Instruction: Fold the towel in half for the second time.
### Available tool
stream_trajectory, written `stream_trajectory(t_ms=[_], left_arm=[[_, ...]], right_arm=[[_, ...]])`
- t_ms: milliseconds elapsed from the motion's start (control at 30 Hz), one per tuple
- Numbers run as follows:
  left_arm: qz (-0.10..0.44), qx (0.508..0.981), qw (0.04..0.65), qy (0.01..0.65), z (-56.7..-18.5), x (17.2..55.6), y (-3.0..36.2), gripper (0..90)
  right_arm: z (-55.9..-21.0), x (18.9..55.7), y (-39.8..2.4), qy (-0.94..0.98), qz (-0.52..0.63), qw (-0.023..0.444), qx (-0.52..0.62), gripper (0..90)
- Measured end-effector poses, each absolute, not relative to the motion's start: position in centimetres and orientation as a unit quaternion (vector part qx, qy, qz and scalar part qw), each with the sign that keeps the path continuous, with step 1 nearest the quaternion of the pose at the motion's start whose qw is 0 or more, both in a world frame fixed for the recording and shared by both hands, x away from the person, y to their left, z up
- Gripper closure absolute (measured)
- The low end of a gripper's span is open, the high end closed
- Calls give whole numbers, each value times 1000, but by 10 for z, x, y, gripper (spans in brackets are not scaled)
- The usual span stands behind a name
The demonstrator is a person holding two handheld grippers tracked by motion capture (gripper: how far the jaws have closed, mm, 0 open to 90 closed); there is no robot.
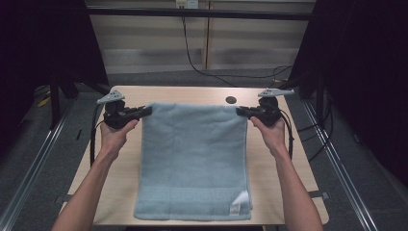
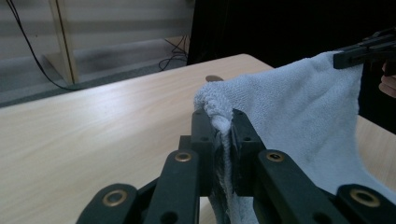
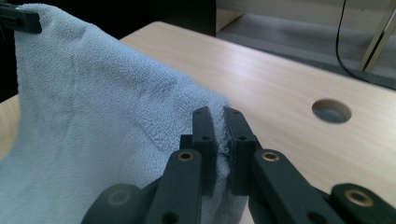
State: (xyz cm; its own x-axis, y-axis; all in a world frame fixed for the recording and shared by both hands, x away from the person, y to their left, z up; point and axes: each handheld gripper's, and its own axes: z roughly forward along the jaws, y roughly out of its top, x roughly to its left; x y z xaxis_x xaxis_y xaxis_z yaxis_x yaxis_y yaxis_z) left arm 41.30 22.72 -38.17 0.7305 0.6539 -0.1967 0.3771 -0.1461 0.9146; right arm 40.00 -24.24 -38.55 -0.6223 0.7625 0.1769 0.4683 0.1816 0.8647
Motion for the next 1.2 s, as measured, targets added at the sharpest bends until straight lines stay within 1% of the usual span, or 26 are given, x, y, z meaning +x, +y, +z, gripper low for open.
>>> stream_trajectory(t_ms=[100,233,300,400,500,733,833,867,900,967,1033,1067,1133,1167,1200], left_arm=[[133,747,563,327,-374,402,229,828],[131,749,572,307,-379,380,233,828],[121,745,582,304,-382,369,237,828],[124,747,583,294,-387,347,242,827],[112,750,582,294,-396,326,249,825],[79,766,564,297,-434,280,260,816],[59,773,557,298,-447,264,261,812],[45,777,555,295,-450,259,261,809],[41,780,548,299,-453,253,261,804],[25,788,537,300,-458,240,259,791],[25,786,542,296,-459,234,261,730],[21,780,548,301,-457,234,262,660],[35,770,560,304,-452,237,267,623],[44,766,559,314,-449,242,269,594],[55,761,558,326,-447,248,271,557]], right_arm=[[-373,395,-240,750,507,153,396,852],[-371,380,-236,760,508,151,375,852],[-372,367,-235,765,510,149,363,852],[-373,345,-236,767,520,145,348,852],[-377,320,-238,769,524,137,340,852],[-408,265,-235,792,504,106,327,848],[-427,244,-233,798,494,88,334,843],[-431,240,-234,800,491,87,334,840],[-435,234,-234,800,489,84,337,834],[-444,223,-234,800,484,76,346,787],[-448,213,-233,805,478,72,344,716],[-448,210,-234,805,477,72,346,707],[-448,207,-238,796,489,75,348,674],[-448,208,-242,787,498,75,356,639],[-447,210,-245,781,502,77,363,627]])
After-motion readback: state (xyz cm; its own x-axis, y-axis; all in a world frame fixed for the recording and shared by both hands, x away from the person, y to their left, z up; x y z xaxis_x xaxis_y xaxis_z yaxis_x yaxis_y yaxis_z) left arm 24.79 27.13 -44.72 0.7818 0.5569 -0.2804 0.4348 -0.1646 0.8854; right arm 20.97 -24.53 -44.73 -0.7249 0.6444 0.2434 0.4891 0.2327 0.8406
